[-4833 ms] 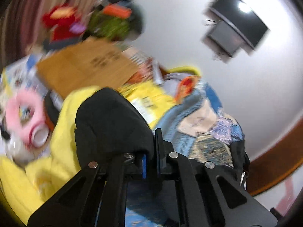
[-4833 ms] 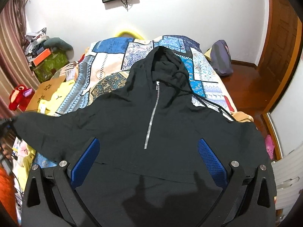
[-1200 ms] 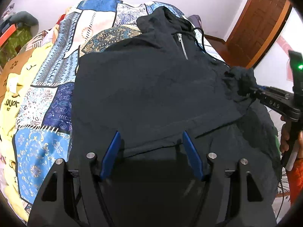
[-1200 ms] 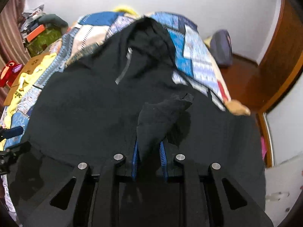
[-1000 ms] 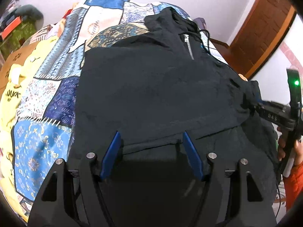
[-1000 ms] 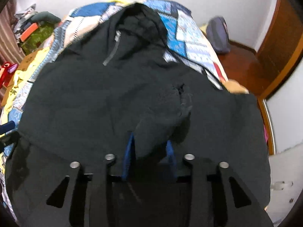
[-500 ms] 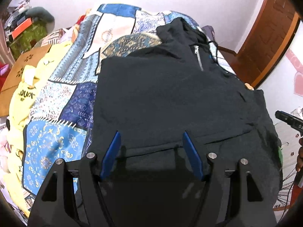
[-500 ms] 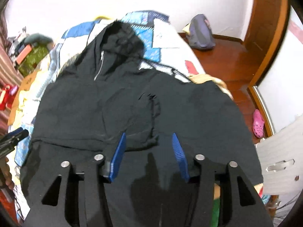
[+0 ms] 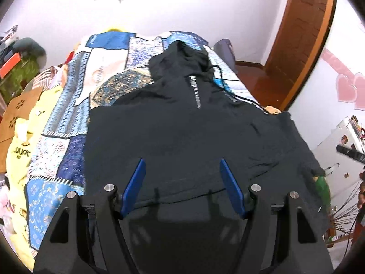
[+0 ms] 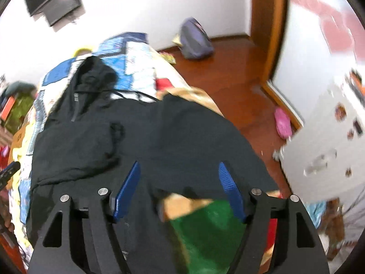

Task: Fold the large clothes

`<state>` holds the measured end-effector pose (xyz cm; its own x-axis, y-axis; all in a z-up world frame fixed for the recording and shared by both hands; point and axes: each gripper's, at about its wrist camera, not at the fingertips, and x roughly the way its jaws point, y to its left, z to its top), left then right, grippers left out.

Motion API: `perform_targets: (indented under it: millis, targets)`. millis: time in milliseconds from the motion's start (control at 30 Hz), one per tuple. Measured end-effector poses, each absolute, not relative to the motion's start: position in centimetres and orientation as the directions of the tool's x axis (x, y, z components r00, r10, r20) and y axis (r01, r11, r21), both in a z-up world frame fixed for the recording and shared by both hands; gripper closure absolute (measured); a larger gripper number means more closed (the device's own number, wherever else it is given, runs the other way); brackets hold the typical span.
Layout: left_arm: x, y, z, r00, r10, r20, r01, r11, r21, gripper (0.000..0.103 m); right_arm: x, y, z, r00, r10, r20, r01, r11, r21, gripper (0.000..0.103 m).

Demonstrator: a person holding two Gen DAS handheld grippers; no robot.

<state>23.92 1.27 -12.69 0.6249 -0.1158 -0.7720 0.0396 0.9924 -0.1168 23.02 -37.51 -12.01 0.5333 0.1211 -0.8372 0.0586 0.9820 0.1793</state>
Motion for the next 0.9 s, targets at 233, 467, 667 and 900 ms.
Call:
perform_targets:
  millis: [233, 467, 667, 900]
  targets:
    - [24.9, -1.0, -14.1, 0.596, -0.133, -0.792, 0.070, 0.991, -0.113, 0.036, 23.0, -42.5, -19.1, 0.403, 0.296, -0.866, 0.243, 0.878, 0.413, 0.035]
    - [25.4, -1.0, -15.6, 0.570, -0.121, -0.813, 0.053, 0.992, -0.111, 0.036, 24.3, -44.6, -23.0, 0.397, 0.337, -0.854, 0.365, 0.795, 0.484, 0.035]
    - [25.6, 0.2, -16.4, 0.562, -0.088, -0.822, 0.011, 0.995, -0.099, 0.036, 27.8, -45.4, -24.3, 0.422, 0.250, -0.871, 0.442, 0.782, 0.439, 0.033]
    - [25.4, 1.7, -17.1, 0.552, -0.060, -0.832, -0.016, 0.996, -0.083, 0.036, 29.3, -44.3, -22.4, 0.425, 0.078, -0.902, 0.432, 0.858, 0.278, 0.082]
